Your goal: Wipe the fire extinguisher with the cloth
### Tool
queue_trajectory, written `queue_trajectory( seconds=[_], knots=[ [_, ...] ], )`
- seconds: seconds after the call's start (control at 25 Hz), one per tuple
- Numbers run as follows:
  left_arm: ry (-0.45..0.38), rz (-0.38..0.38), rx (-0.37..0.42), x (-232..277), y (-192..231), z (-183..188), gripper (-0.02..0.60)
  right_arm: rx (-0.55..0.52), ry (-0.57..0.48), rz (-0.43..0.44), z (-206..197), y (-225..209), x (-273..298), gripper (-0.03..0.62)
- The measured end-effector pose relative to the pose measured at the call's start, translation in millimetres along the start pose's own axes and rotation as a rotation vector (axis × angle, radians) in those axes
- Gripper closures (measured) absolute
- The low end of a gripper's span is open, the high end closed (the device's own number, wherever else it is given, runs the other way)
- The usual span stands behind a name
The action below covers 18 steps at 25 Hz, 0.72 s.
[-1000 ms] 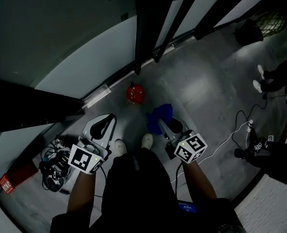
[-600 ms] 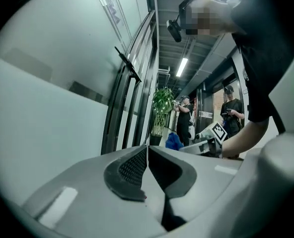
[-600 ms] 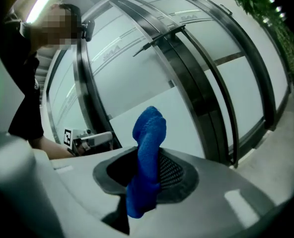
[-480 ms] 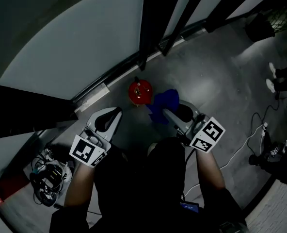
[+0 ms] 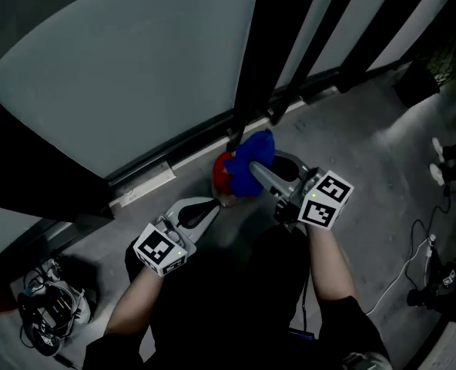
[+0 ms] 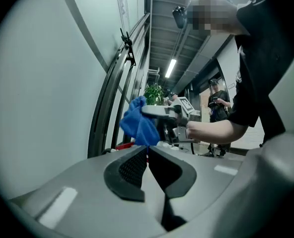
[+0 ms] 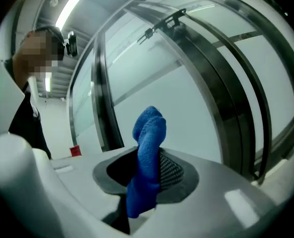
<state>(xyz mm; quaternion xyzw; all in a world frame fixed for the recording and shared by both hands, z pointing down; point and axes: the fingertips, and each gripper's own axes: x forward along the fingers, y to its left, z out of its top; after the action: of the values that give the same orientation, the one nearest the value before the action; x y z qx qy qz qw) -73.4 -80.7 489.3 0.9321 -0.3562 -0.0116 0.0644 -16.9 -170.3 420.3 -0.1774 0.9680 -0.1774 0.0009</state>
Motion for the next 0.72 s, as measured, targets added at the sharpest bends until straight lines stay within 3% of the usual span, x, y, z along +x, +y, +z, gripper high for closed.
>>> queue_trajectory(
  seconds=[0.08,0.36,0.72],
  knots=[
    [0.021,-0.018,0.004,-1.3,-9.2,-2.1,0.563,-0.018,0.072,-0.029,-18.8,-10.0,5.9,0.487],
    [0.034,-0.02,0.001,-3.1,-11.8,-19.1,0.563,0.026,0.134,-0.046,-33.5,-37.4,18.2,0.487],
    [0.065,-0.02,0.027,1.8,-12.7,-30.0,0.564,-0.189,0.234,-0.077,-44.4,-47.3,49.9,0.487]
  ],
)
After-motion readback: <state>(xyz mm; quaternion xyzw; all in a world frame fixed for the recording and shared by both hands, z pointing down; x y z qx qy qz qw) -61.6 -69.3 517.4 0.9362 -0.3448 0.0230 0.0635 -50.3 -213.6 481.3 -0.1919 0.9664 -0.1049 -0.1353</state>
